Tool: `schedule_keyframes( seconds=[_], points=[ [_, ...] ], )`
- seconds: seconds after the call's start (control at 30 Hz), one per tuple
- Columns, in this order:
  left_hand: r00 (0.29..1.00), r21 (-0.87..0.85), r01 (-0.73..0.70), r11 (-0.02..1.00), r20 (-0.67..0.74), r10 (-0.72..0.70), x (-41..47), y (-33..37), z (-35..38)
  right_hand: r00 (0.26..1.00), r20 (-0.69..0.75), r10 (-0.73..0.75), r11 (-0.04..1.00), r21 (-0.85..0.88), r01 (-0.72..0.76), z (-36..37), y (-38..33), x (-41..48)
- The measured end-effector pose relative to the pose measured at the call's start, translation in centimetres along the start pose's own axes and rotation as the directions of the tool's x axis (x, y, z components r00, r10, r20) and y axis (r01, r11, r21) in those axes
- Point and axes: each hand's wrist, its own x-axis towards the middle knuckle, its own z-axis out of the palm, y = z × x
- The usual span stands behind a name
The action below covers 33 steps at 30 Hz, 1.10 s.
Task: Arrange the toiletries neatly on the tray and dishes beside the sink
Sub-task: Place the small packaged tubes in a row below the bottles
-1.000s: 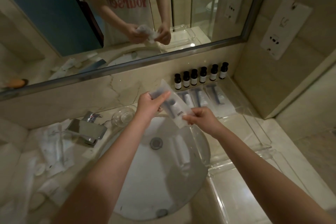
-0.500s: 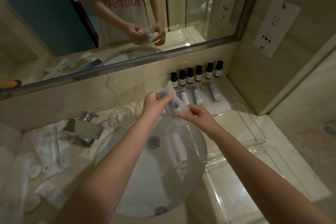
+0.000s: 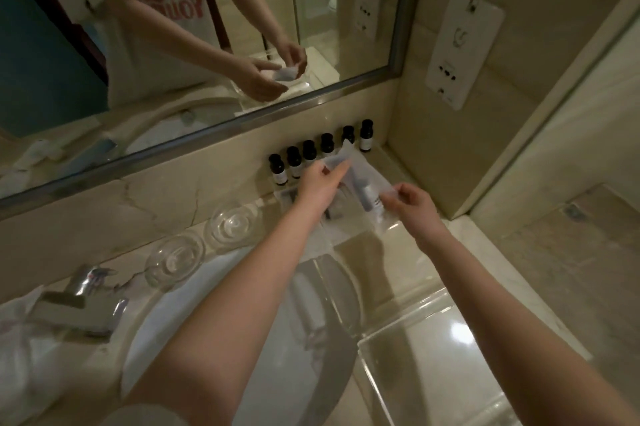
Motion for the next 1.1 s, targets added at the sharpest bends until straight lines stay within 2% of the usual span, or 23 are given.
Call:
schedule_keyframes(
  seconds=[0.13,0.2,0.3,0.37,0.43,0.5,0.6,0.67,0.7,0.87,1.1],
  points=[
    [1.0,0.212,-0.022,0.977,0.002,0.022,2.0,-1.3,0.6,0.989,-0.14,0.041,0.997,-0.064,-0.05,-2.3,0.1,3.1],
    [0.996,0.389,-0.091,0.917,0.039,0.083,2.5,-2.3,0.5,0.982,-0.171,0.078,0.982,-0.154,-0.105,-3.2,0.4,4.7],
    [0.972,0.683,-0.235,0.692,0.175,0.158,2.7,-3.6,0.5,0.973,-0.166,0.159,0.926,-0.318,-0.206,-3.7,1.0,6.4],
    [0.947,0.786,-0.323,0.527,0.274,0.171,2.7,-4.2,0.6,0.97,-0.179,0.163,0.86,-0.456,-0.228,-3.5,1.5,6.9],
    [0.932,0.831,-0.362,0.422,0.33,0.15,2.7,-4.7,0.9,0.972,-0.213,0.1,0.782,-0.587,-0.209,-2.9,1.6,6.7],
    [0.926,0.85,-0.378,0.366,0.356,0.13,2.7,-4.9,1.2,0.971,-0.235,-0.035,0.702,-0.698,-0.144,-2.3,1.6,6.4],
    [0.92,0.872,-0.391,0.293,0.377,0.106,2.7,-4.9,1.6,0.971,-0.08,-0.224,0.586,-0.808,0.068,-1.7,1.6,6.3],
    [0.919,0.878,-0.393,0.271,0.384,0.088,2.5,-5.0,1.8,0.961,0.049,-0.273,0.54,-0.818,0.196,-1.4,1.9,6.5],
    [0.919,0.88,-0.394,0.266,0.386,0.081,2.5,-5.1,1.9,0.956,0.071,-0.284,0.536,-0.815,0.219,-1.3,2.0,6.5],
    [0.911,0.88,-0.41,0.239,0.405,0.07,2.4,-5.3,2.0,0.948,0.057,-0.314,0.5,-0.839,0.216,-0.5,3.2,6.1],
    [0.91,0.873,-0.414,0.258,0.408,0.081,2.0,-4.8,1.7,0.941,0.058,-0.333,0.471,-0.854,0.219,-0.2,3.0,6.0]
  ],
)
